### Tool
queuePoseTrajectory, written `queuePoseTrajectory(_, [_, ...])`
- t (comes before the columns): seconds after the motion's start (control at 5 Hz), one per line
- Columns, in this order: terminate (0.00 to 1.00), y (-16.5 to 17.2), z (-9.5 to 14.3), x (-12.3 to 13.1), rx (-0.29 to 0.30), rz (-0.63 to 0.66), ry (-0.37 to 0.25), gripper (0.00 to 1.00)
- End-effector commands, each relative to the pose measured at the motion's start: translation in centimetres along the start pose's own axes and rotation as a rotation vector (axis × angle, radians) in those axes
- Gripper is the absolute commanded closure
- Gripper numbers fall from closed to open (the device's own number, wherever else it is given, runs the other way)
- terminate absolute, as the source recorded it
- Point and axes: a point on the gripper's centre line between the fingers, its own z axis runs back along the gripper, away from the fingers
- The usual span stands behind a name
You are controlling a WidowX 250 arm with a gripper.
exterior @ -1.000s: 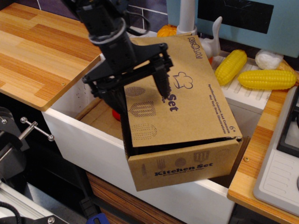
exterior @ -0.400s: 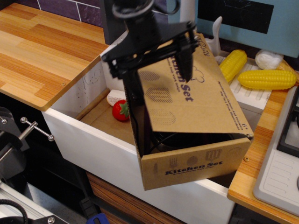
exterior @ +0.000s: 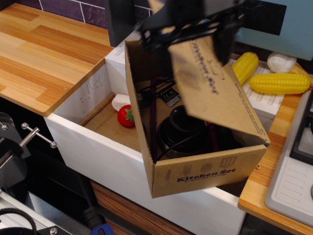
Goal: Open brown1fbox flap
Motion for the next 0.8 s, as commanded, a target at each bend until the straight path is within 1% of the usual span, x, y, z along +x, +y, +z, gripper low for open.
queuePoseTrajectory(0.0, [0.00, -5.4, 1.9, 1.2, -0.027, -0.068, -0.105, 0.00])
queuePoseTrajectory(0.2, [0.00, -7.8, 2.0, 1.8, -0.016, -0.104, -0.112, 0.00])
queuePoseTrajectory(0.4, [0.00, -10.2, 1.8, 2.2, -0.023, -0.140, -0.133, 0.00])
queuePoseTrajectory(0.6, [0.00, -12.7, 1.4, 2.0, -0.042, -0.162, -0.157, 0.00])
